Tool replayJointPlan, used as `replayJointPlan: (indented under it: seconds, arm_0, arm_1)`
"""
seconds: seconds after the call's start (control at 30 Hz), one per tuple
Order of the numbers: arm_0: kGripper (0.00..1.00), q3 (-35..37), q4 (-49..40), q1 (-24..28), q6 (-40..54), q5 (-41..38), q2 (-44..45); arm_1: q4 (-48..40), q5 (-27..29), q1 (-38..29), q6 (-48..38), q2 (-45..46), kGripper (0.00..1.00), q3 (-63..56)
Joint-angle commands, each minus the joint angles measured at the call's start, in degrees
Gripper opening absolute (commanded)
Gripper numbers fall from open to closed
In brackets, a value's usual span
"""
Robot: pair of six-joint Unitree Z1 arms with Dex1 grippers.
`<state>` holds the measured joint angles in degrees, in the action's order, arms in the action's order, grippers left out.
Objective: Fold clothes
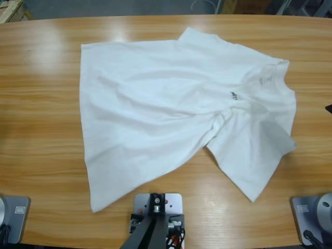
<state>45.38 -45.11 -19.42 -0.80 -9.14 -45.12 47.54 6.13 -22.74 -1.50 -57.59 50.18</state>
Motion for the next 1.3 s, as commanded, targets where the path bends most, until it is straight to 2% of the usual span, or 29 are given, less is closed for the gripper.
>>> replayJointPlan:
  seconds: [0.03,0.37,0.47,0.57,0.63,0.7,0.8,0.83,0.93,1.0,1.13,1.3]
  arm_0:
    - [1.000,-1.71,0.54,-0.45,-0.08,-0.44,-0.51]
    - [1.000,-1.78,0.07,-0.89,0.09,-0.28,1.88]
    - [1.000,-3.07,0.16,-0.89,-0.56,1.60,9.37]
    - [1.000,-7.51,9.23,-0.97,-5.16,3.08,17.65]
    - [1.000,-4.61,5.77,-1.06,-9.00,2.18,17.00]
    - [1.000,1.20,-1.81,-1.43,-10.63,-3.57,9.90]
    - [1.000,2.10,-0.35,-4.91,-24.64,-19.26,1.42]
    - [1.000,1.40,0.30,-6.05,-29.16,-21.20,1.74]
    - [1.000,-5.12,2.72,-7.13,-42.25,-17.37,8.96]
    - [1.000,-8.94,2.00,-7.58,-44.82,-18.63,10.37]
    - [1.000,-16.16,2.20,-12.14,-50.39,-19.49,13.97]
    - [0.997,-24.55,9.76,-12.14,-52.77,-23.78,13.43]
  arm_1:
    - [0.01,-0.24,-0.46,0.60,1.01,1.000,-1.05]
    - [0.27,-0.24,-0.46,0.28,1.24,1.000,-0.87]
    - [-0.20,-0.24,-0.46,0.37,2.04,1.000,-0.69]
    - [-3.16,-0.15,-0.44,-1.14,3.31,1.000,-0.78]
    - [-4.69,-1.70,-0.46,-6.06,3.87,1.000,-1.17]
    - [-1.70,-4.07,-0.46,-13.43,4.17,1.000,-1.01]
    - [-1.05,-10.14,-0.55,-14.87,6.47,1.000,-1.50]
    - [-0.80,-10.77,-0.58,-16.59,6.26,1.000,-1.73]
    - [1.15,-11.37,-2.43,-20.69,5.05,1.000,-1.77]
    - [1.59,-11.91,-4.27,-23.68,2.99,1.000,-2.51]
    - [1.52,-11.16,-8.46,-29.12,0.37,1.000,-5.05]
    - [1.18,-10.93,-8.46,-29.92,-0.57,1.000,-6.06]
